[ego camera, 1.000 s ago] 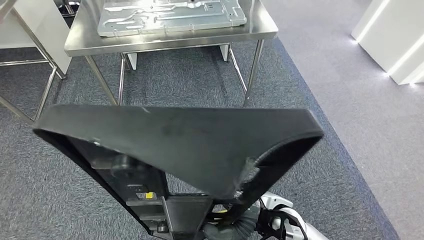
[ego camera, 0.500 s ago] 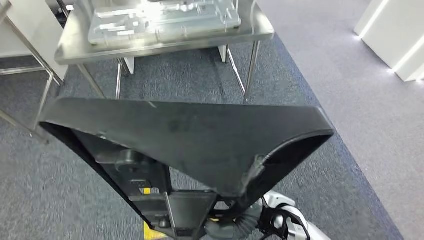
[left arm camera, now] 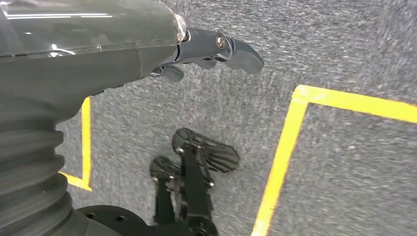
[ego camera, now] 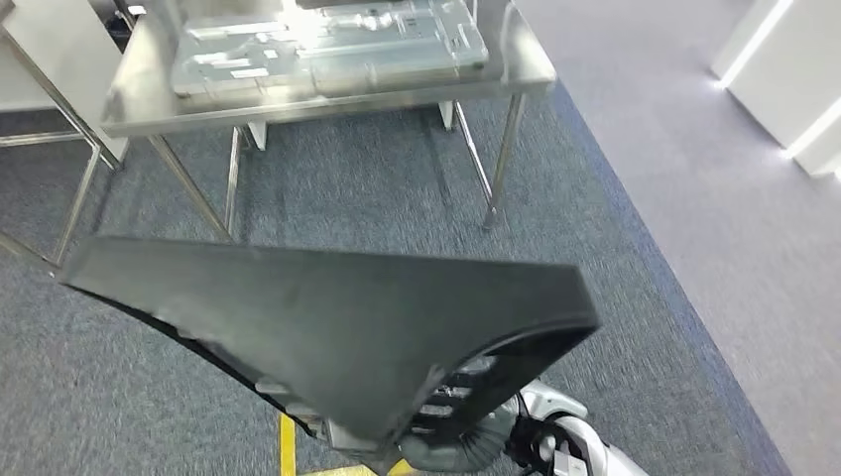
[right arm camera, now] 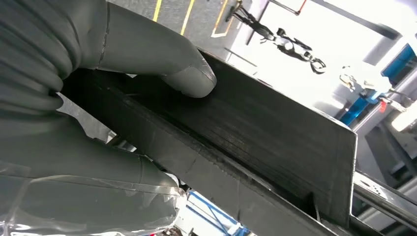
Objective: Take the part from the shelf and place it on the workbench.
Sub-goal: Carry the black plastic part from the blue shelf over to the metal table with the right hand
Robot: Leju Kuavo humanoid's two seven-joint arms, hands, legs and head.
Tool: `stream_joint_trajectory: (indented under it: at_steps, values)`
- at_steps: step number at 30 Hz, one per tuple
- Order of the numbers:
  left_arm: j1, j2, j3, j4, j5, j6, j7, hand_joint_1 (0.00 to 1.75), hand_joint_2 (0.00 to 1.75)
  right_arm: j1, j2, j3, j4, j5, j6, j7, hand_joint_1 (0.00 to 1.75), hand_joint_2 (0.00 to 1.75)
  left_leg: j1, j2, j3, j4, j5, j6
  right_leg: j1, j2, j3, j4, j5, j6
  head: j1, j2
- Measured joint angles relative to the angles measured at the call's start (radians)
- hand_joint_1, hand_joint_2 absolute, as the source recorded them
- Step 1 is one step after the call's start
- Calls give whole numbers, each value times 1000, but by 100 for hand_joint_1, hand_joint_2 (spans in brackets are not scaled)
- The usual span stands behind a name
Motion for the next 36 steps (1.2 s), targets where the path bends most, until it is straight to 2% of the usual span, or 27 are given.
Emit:
stream_joint_trajectory:
  at_steps: [1,3,4,5,6,8,9,10,11,14,16,17,18,19,20,21,23,24,25,26,29,31,34,35,36]
  values:
    - [0,0,1,0,0,0,-1,0,175,1,0,0,2,4,-1,0,166,175,3,-4,9,-6,-2,2,-4,1,-26,49,-19,6,1,0]
    - [0,-1,3,0,-1,0,-2,0,175,5,0,0,9,9,-3,0,166,175,6,-14,22,-9,-10,4,-14,2,-114,183,-57,16,3,0]
    - [0,-1,5,0,-1,-1,-2,0,175,8,0,0,13,13,-3,0,166,175,8,-20,28,-9,-16,2,-20,2,-154,230,-59,22,3,0]
    - [1,-1,6,0,-2,-1,-2,0,175,11,0,0,17,18,-2,0,166,175,10,-26,36,-9,-22,0,-26,2,-178,244,-41,27,3,0]
    - [2,-1,6,0,-2,-2,-2,0,175,12,0,-1,21,23,0,0,166,175,13,-32,46,-8,-29,-4,-31,2,-182,220,-3,32,3,0]
    - [2,-2,7,0,-5,-5,-3,0,175,13,0,-2,26,30,8,0,166,175,19,-42,66,-6,-46,-16,-39,4,-146,100,91,40,4,0]
    - [1,-2,7,0,-7,-6,-4,0,175,13,0,-4,28,30,14,0,166,175,19,-46,72,-4,-55,-23,-40,6,-125,43,118,39,5,0]
    - [1,-2,8,0,-8,-7,-5,0,175,13,0,-5,30,28,18,0,166,175,18,-50,75,-3,-61,-30,-39,8,-112,7,129,35,5,0]
    - [1,-1,10,0,-8,-9,-6,0,175,14,0,-6,30,24,22,0,166,175,18,-51,76,-4,-66,-37,-37,9,-107,-8,125,28,6,0]
    - [2,-1,14,0,-8,-12,-7,0,175,14,0,-10,31,9,26,0,166,175,21,-43,80,0,-78,-55,-34,11,-100,-16,115,3,4,0]
    - [0,-2,15,0,-8,-15,-8,0,175,14,0,-10,31,-2,26,0,166,175,23,-26,49,73,-115,-60,-33,9,-90,-20,109,-13,3,0]
    - [-1,-2,16,0,-7,-15,-9,0,175,14,0,-10,31,-7,25,0,166,175,22,-20,13,140,-142,-60,-30,6,-87,-20,104,-18,3,0]
    - [0,-2,17,0,-7,-16,-11,0,175,15,0,-10,31,-11,23,0,166,175,22,-18,-29,211,-168,-59,-26,5,-84,-20,100,-22,2,0]
    - [1,-2,18,0,-7,-16,-12,0,175,17,0,-10,31,-14,21,0,166,175,22,-17,-66,267,-180,-58,-22,4,-80,-20,95,-25,2,0]
    - [3,-3,19,0,-6,-16,-14,0,175,18,0,-9,31,-16,20,0,166,175,21,-17,-88,292,-172,-55,-19,4,-74,-20,90,-27,3,0]
    - [4,-3,20,0,-6,-16,-15,0,175,20,0,-9,31,-18,19,0,166,175,20,-17,-91,276,-144,-51,-15,4,-66,-19,84,-27,3,0]
    - [5,-3,22,0,-6,-16,-17,0,175,21,0,-8,31,-20,16,0,166,175,14,-14,-50,157,-61,-36,-10,3,-46,-20,70,-27,3,0]
    - [5,-3,23,0,-6,-15,-17,0,175,21,0,-7,31,-20,13,0,166,175,10,-12,-25,94,-35,-29,-8,3,-38,-19,63,-23,3,0]
    - [4,-3,23,0,-6,-15,-18,0,175,21,0,-6,31,-21,10,0,166,175,5,-9,-6,51,-23,-22,-7,2,-33,-20,58,-19,4,0]
    - [3,-3,24,0,-6,-15,-19,0,175,21,0,-6,31,-21,7,0,166,175,0,-8,3,28,-24,-17,-7,2,-29,-20,56,-13,4,0]
    - [5,-3,24,0,-7,-15,-20,0,175,22,0,-3,30,-23,2,0,166,175,-1,-12,25,6,-30,-4,-11,2,-24,-6,58,6,5,0]
    - [5,-3,25,0,-8,-16,-22,0,175,21,0,-1,30,-24,1,-1,166,175,2,-13,50,-4,-35,6,-13,3,-54,54,34,16,8,0]
    - [4,-4,26,0,-9,-18,-23,0,175,24,-1,0,29,-25,0,-1,166,175,2,-13,69,-7,-51,11,-19,4,-171,218,-23,29,11,0]
    - [5,-4,27,0,-9,-18,-23,0,175,25,-1,1,29,-25,0,0,166,175,3,-14,78,-7,-59,10,-22,3,-202,243,-23,33,11,0]
    - [6,-5,27,0,-10,-18,-23,0,175,27,-1,1,29,-25,-1,0,166,175,3,-16,89,-7,-68,8,-24,3,-217,235,-7,36,11,0]
